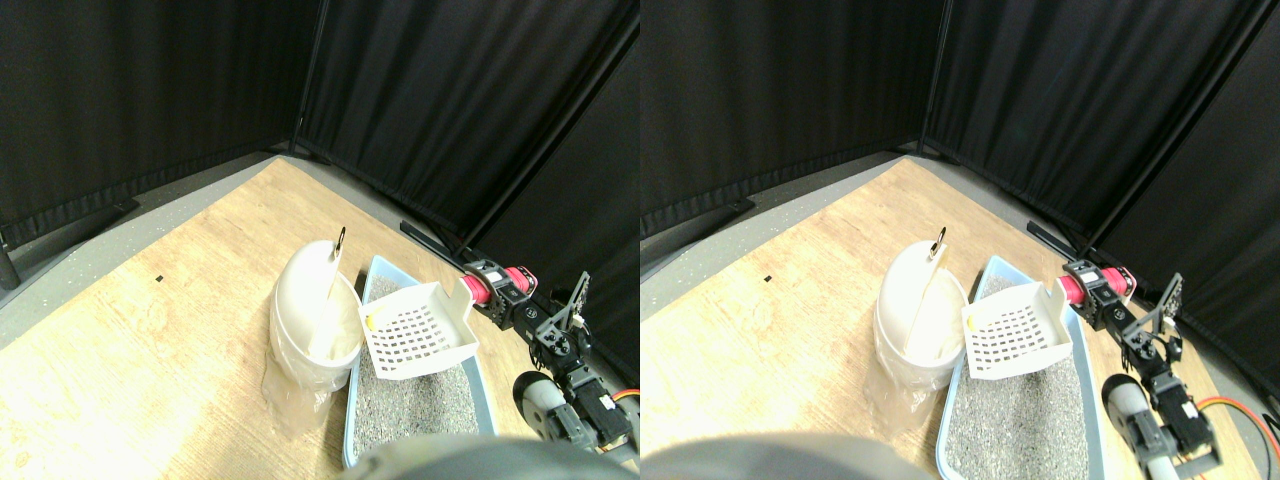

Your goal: Scoop (unimanual)

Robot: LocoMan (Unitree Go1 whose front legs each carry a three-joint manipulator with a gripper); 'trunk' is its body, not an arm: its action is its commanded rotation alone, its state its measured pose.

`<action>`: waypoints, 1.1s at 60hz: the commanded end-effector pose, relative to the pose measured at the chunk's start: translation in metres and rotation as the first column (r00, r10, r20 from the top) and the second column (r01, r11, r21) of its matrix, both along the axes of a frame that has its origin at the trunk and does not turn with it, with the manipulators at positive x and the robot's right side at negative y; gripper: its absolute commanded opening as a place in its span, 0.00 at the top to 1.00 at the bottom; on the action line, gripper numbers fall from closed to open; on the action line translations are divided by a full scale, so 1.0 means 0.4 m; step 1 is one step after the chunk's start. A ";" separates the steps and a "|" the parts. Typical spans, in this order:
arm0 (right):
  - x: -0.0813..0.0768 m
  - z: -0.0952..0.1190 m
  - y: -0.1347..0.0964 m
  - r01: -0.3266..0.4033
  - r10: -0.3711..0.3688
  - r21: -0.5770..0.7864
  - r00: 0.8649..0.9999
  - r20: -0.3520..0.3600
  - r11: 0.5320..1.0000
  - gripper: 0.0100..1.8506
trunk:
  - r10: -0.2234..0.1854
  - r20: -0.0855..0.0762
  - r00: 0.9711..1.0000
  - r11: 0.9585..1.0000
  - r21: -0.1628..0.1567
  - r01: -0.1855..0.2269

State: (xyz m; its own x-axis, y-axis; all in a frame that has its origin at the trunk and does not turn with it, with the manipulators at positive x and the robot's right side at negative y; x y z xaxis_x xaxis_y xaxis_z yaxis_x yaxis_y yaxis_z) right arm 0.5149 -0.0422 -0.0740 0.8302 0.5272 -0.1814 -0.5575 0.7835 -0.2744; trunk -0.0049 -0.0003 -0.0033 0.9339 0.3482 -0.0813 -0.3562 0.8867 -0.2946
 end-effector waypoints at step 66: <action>0.028 0.008 0.046 0.061 -0.053 -0.191 0.998 0.046 0.980 0.95 | 0.008 -0.015 1.000 1.000 -0.020 -0.008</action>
